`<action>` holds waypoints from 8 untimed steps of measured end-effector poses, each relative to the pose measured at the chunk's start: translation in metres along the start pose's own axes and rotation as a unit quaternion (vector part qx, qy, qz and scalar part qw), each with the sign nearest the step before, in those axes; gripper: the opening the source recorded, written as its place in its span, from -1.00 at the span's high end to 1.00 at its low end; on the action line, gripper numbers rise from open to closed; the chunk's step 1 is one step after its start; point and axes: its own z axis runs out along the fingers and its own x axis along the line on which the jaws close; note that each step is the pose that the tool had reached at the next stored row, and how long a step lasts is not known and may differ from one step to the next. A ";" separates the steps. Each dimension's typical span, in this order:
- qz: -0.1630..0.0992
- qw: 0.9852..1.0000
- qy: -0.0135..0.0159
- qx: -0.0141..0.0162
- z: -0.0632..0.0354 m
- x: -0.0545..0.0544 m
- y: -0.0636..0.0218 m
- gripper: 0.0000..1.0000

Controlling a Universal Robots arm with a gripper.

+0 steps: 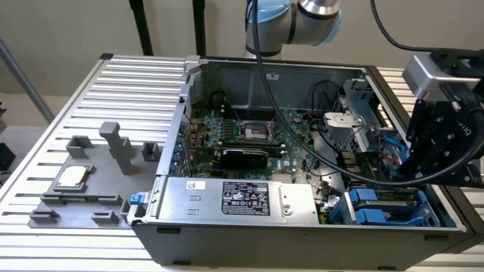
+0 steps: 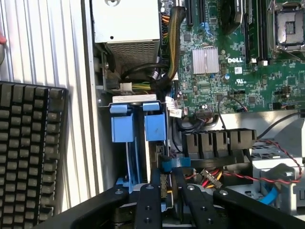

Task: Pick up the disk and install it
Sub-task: 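Insert the first disk wire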

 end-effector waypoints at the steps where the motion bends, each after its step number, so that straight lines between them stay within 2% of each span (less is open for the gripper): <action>1: 0.000 1.000 0.000 0.000 -0.0032 0.000 0.0006 0.51; 3: 0.000 1.000 -0.001 0.000 -0.0040 0.001 0.0052 0.51; 8: 0.000 1.000 -0.001 0.001 -0.0035 0.003 0.0269 0.51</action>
